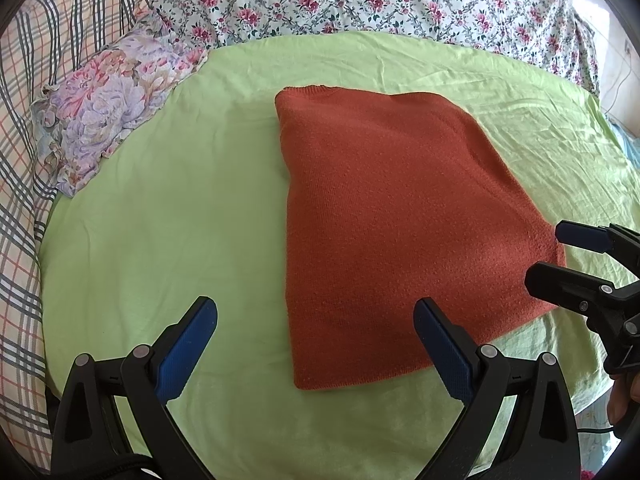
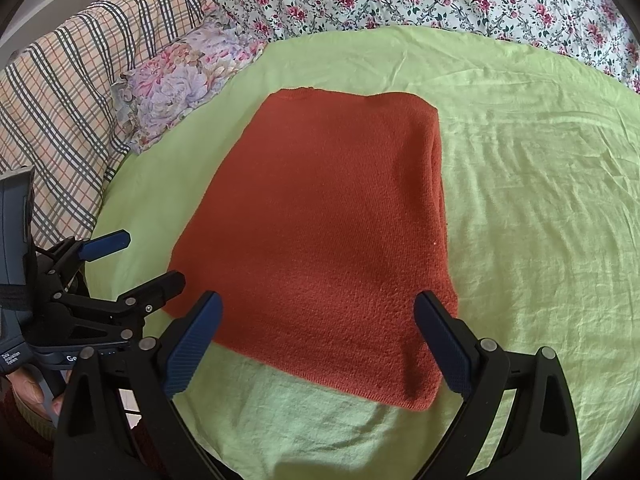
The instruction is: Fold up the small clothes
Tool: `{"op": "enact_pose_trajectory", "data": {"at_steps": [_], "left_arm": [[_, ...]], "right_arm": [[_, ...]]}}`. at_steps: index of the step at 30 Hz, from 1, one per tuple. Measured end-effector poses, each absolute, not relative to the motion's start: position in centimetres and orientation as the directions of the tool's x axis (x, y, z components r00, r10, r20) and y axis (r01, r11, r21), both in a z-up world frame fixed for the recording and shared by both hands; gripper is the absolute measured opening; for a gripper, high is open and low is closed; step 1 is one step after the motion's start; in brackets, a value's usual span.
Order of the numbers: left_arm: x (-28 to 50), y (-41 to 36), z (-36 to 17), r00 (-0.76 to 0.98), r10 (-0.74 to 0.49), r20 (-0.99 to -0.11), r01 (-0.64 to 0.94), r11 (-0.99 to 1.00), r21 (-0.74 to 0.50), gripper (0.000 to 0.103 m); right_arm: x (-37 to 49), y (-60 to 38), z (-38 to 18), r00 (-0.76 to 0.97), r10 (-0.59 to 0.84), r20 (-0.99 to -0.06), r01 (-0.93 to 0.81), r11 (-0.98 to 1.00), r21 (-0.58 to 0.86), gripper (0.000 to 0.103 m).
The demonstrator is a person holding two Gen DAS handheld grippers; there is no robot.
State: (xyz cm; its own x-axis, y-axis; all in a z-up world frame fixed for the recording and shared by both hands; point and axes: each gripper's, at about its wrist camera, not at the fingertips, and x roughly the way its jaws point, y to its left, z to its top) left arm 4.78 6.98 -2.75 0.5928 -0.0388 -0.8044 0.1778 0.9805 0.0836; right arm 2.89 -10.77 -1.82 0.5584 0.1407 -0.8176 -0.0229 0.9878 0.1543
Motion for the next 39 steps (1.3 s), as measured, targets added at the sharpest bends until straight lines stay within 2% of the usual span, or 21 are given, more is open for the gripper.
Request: {"op": "enact_pose_trajectory", "data": {"at_steps": [39], "left_arm": [[5.52, 6.56, -2.71, 0.583, -0.055, -0.811, 0.195, 0.978, 0.074, 0.099]], "right_arm": [[3.46, -11.38, -1.35, 0.559, 0.125, -0.820, -0.015, 0.990, 0.140, 0.097]]}}
